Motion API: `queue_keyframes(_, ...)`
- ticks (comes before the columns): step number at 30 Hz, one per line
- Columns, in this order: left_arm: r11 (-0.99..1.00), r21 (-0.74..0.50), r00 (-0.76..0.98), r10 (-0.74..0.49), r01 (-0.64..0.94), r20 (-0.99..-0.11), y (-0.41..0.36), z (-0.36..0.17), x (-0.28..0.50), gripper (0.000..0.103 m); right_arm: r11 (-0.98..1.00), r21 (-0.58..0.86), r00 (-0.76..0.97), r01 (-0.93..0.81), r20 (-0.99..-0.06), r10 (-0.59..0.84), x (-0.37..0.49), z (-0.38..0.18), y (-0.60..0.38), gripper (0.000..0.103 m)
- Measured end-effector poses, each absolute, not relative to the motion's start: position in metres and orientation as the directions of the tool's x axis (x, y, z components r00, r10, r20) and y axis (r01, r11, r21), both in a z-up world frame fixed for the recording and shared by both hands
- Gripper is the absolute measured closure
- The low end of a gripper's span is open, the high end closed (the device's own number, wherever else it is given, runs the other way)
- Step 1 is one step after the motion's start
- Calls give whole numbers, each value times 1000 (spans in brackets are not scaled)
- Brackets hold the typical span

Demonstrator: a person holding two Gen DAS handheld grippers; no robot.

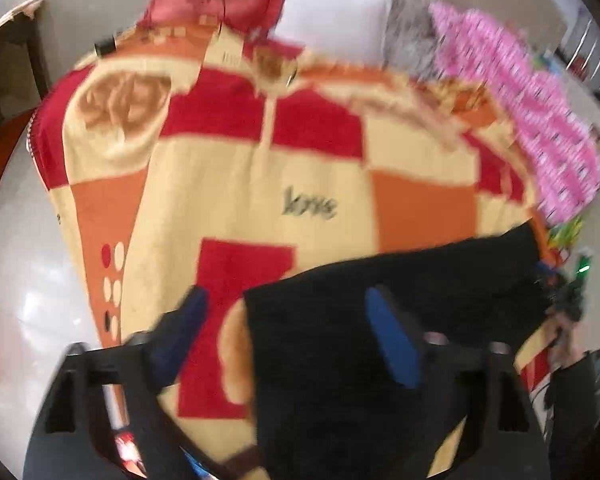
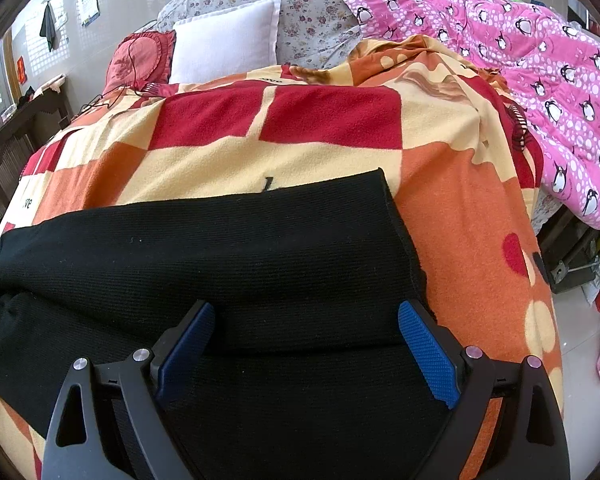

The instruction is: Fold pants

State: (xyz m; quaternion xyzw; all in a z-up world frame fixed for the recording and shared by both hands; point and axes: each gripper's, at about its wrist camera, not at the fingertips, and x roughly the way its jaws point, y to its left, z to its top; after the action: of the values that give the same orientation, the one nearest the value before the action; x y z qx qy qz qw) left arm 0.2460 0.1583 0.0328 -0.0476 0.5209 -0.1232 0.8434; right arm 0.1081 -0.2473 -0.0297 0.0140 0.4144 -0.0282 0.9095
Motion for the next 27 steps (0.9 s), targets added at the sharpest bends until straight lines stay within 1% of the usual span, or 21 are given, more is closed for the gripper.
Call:
queue_keyframes(1, 960, -227, 395, -274, 162, -877, 159, 22, 251, 47, 998, 2, 655, 63, -755, -40, 108, -30, -247, 9)
queue_keyframes(2, 958, -236, 377, -281, 162, -882, 160, 13, 251, 47, 998, 3, 655, 63, -755, -39, 108, -30, -248, 9)
queue_keyframes(5, 953, -239, 339, -290, 185, -895, 156, -3, 254, 47, 998, 4, 655, 62, -755, -38, 108, -30, -248, 9)
queue_keyframes(10, 956, -192, 332, -259, 222, -907, 155, -11, 263, 46, 998, 9, 655, 63, -754, -34, 108, -30, -247, 9)
queue_keyframes(16, 910, -200, 306, -319, 362, -897, 151, -26, 273, 46, 998, 10, 656, 63, -754, -34, 108, -30, -247, 9)
queue_keyframes(21, 883, -269, 313, -399, 385, -862, 161, -29, 277, 45, 998, 11, 656, 63, -754, -33, 108, -30, -248, 9)
queue_keyframes(24, 874, -284, 309, -418, 395, -854, 163, -28, 274, 46, 998, 10, 656, 63, -754, -34, 108, -30, -248, 9)
queue_keyframes(26, 869, -276, 309, -417, 410, -855, 160, -26, 270, 60, 998, 10, 656, 63, -754, -34, 108, -30, -248, 9)
queue_keyframes(27, 874, -264, 317, -407, 408, -857, 160, -25, 267, 70, 998, 10, 656, 63, -754, -33, 108, -30, -248, 9)
